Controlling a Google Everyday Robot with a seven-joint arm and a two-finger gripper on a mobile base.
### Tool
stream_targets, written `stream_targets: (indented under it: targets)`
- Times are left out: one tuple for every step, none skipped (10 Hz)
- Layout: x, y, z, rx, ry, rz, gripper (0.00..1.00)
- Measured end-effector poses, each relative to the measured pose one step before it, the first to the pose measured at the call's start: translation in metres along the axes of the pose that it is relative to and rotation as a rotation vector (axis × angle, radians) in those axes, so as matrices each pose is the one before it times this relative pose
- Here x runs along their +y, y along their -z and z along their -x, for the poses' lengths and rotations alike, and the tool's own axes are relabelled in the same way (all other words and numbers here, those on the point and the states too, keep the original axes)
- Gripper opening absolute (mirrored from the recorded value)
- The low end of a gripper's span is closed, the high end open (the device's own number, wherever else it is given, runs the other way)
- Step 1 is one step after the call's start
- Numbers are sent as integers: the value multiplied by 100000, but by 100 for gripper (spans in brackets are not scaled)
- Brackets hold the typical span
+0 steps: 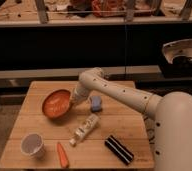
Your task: Drag the ceramic bowl in a circle
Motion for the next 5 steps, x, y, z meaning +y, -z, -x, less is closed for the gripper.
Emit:
stream_targets:
  targets:
    - [1014, 488, -96, 985, -1729, -645, 0]
    - [1329, 634, 550, 1437, -2931, -1158, 0]
    - [475, 175, 758, 502, -1358, -849, 0]
    - [458, 41, 1095, 254, -743, -691, 0]
    - [498, 29, 1738, 425, -689, -1575, 0]
